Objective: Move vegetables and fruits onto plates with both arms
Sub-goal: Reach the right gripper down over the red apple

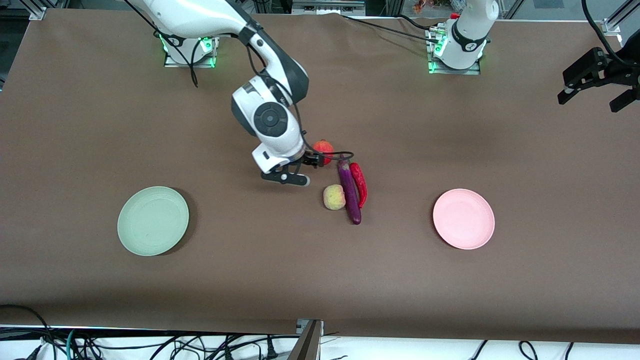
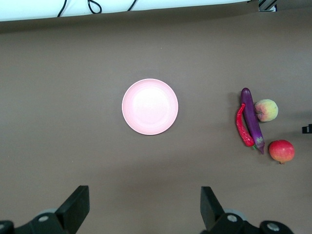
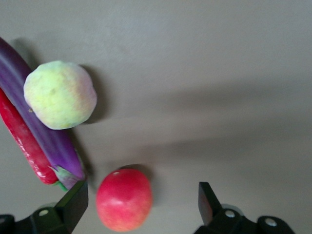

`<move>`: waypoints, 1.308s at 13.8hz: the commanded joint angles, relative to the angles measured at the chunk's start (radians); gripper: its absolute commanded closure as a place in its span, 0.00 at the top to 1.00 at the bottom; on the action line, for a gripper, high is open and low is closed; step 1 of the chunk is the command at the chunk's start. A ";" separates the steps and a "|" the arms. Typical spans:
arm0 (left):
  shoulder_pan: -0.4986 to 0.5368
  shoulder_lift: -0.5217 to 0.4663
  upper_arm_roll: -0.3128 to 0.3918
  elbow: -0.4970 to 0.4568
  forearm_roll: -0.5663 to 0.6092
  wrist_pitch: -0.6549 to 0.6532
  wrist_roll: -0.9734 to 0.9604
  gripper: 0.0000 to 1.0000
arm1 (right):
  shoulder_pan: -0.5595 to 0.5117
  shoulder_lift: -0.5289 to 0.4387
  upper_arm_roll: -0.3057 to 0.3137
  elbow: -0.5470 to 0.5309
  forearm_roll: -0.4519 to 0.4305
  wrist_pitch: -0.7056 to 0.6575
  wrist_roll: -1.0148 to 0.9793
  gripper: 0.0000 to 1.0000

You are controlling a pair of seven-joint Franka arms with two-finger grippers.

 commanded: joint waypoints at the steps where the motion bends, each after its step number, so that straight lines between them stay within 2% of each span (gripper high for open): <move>1: 0.013 0.002 -0.001 -0.006 -0.006 -0.022 0.011 1.00 | 0.025 0.030 -0.009 0.017 0.017 0.040 0.037 1.00; 6: 0.023 0.011 -0.001 -0.007 -0.006 -0.022 0.010 1.00 | 0.089 0.086 -0.009 0.018 0.016 0.133 0.125 1.00; 11: 0.035 0.015 -0.001 -0.001 -0.006 -0.020 0.011 1.00 | 0.117 0.113 -0.012 0.018 -0.001 0.133 0.118 1.00; 18: 0.033 0.016 -0.006 -0.009 -0.010 -0.025 0.008 1.00 | 0.124 0.130 -0.012 0.018 -0.087 0.133 0.111 1.00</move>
